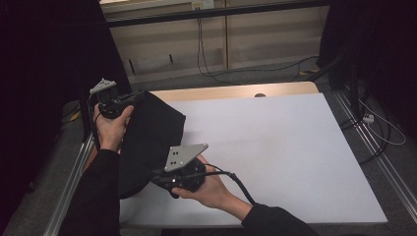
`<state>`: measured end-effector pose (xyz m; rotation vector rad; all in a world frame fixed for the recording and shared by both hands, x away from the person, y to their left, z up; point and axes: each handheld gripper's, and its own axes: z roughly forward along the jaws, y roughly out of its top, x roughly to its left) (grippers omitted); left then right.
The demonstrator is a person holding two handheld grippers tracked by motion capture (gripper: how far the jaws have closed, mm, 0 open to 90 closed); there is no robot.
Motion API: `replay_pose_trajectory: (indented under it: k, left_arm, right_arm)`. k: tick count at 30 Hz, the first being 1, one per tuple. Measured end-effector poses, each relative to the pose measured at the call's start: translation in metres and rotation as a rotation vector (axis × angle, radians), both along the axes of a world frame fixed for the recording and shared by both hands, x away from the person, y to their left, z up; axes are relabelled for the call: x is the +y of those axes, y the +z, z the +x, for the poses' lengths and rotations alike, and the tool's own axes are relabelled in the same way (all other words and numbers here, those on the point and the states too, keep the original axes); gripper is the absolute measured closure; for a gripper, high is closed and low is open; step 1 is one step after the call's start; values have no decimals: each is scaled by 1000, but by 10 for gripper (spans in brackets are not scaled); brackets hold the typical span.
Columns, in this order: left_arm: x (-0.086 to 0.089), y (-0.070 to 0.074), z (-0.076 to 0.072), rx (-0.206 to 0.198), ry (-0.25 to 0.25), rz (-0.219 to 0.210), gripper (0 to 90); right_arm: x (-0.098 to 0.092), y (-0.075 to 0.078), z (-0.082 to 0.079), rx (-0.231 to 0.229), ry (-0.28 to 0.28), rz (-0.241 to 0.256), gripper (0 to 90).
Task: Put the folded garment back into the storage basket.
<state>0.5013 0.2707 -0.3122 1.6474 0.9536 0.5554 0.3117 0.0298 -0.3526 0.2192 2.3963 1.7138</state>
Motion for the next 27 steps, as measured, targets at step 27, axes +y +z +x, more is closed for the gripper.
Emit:
replay_pose_trajectory:
  k: [27]
  left_arm:
    - [27,4,10,0,38,4,822]
  right_arm:
    - [28,2,17,19,27,-1,841]
